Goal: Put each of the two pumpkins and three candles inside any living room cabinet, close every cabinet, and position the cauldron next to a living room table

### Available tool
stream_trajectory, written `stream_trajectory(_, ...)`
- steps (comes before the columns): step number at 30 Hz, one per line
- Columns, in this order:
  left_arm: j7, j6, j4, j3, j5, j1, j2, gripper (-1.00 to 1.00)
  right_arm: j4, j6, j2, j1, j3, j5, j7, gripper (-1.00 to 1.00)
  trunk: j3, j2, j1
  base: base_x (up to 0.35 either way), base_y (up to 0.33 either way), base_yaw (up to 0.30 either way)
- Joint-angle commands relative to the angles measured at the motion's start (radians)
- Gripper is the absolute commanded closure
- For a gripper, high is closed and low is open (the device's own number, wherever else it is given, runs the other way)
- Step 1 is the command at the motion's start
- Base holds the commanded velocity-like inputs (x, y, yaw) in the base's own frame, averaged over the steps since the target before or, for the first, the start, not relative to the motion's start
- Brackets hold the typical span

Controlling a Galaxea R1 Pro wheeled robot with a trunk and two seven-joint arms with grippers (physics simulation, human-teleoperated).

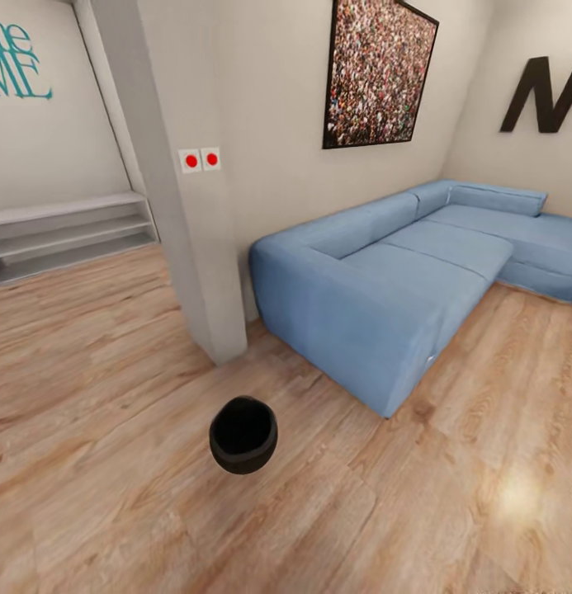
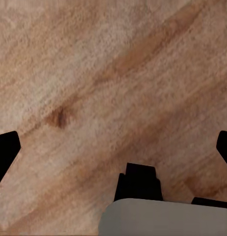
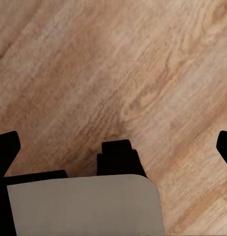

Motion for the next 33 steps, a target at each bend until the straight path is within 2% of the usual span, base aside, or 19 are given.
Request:
stream_trajectory(1, 0.000, 0.000, 0.000, 0.000, 0.000, 0.000, 0.000, -1.00, 0.000, 0.000, 0.000, 0.000, 0.000, 0.000, 0.000, -1.00, 0.000, 0.000, 0.000, 0.207, 0.283, -0.282)
stream_trajectory(20, 0.000, 0.001, -0.001, 0.000, -0.001, 0.000, -0.002, -1.00, 0.000, 0.000, 0.000, 0.000, 0.000, 0.000, 0.000, -1.00, -0.001, 0.000, 0.000, 0.214, 0.278, -0.277)
stream_trajectory(33, 0.000, 0.001, -0.004, 0.000, -0.002, 0.000, -0.003, -1.00, 0.000, 0.000, 0.000, 0.000, 0.000, 0.000, -0.001, -1.00, -0.015, 0.000, 0.000, 0.225, 0.266, -0.024)
